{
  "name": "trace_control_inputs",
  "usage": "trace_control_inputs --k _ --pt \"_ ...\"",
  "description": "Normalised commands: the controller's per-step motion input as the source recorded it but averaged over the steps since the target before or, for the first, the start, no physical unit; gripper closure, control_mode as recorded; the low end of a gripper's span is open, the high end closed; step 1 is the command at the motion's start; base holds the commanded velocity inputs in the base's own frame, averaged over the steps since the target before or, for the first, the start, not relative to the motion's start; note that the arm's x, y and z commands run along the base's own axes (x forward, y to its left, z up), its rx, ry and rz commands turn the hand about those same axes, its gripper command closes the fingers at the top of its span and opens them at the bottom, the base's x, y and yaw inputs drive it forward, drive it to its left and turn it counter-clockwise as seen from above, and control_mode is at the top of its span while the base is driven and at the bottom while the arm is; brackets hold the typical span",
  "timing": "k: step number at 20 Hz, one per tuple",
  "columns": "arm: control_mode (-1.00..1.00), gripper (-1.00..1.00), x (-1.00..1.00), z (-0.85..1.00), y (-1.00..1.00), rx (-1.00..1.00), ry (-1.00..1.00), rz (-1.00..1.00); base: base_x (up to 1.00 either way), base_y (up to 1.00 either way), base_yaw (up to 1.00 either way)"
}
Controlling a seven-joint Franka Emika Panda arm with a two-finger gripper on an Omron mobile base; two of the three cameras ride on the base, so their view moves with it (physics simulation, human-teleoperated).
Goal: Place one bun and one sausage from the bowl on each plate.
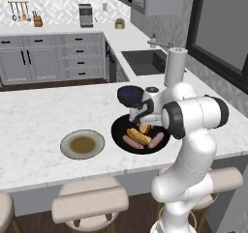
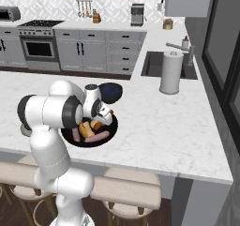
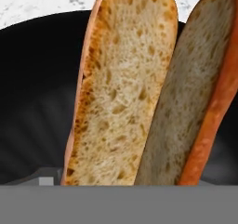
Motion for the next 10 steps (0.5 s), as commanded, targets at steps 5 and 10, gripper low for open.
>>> trace_control_inputs --k 5,10 --pt "-1.00 1.00 -0.51 0.54 0.03 0.04 -0.32 0.00 0.00 0.00 0.00" --pt "-1.00 1.00 -0.47 0.87 0.49 0.05 -0.20 0.05 0.00 0.00 0.00"
